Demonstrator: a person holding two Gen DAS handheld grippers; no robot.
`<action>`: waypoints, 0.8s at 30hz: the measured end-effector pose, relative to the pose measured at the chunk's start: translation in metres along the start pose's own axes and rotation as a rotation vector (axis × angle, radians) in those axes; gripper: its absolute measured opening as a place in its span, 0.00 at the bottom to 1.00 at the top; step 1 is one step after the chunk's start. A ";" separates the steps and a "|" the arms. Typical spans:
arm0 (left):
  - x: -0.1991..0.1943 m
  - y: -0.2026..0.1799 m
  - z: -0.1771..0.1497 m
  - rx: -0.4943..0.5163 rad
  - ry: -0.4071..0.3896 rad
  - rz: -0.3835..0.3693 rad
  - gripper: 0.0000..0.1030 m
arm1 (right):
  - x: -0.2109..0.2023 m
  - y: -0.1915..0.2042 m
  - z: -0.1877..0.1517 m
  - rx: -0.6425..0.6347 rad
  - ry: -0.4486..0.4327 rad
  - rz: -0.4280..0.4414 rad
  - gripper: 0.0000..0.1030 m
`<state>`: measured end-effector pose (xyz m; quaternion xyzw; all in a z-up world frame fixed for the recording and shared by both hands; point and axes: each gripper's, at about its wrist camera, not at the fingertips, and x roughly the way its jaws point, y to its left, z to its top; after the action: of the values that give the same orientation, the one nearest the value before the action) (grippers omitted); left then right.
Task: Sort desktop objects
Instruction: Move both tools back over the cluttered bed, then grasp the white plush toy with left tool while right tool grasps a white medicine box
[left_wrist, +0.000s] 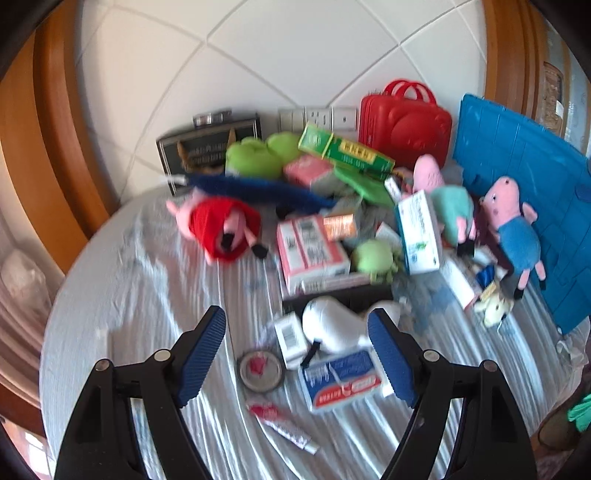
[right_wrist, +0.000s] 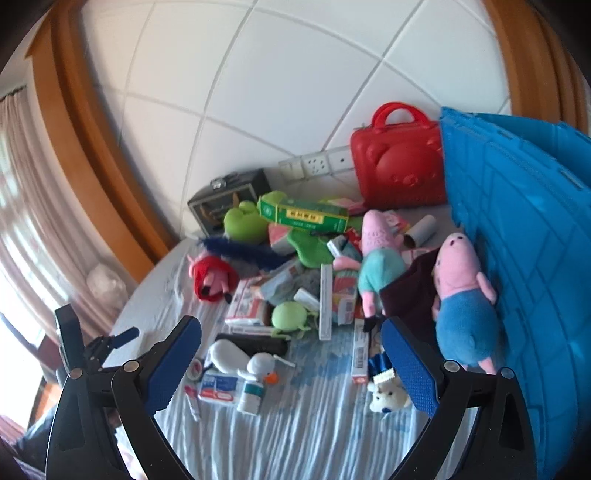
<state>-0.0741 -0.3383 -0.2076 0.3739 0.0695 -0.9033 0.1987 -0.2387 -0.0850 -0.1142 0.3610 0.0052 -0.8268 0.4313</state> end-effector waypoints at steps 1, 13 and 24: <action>0.003 0.001 -0.008 -0.008 0.012 0.000 0.77 | 0.008 0.001 0.000 -0.019 0.016 -0.003 0.97; 0.073 -0.010 -0.004 -0.011 0.060 -0.176 0.77 | 0.112 -0.007 0.001 -0.066 0.192 0.035 0.97; 0.136 -0.017 -0.017 0.001 0.162 -0.294 0.69 | 0.174 -0.016 -0.001 -0.052 0.298 0.019 0.97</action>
<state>-0.1574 -0.3596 -0.3152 0.4313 0.1390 -0.8895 0.0579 -0.3139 -0.1981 -0.2243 0.4686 0.0869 -0.7595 0.4428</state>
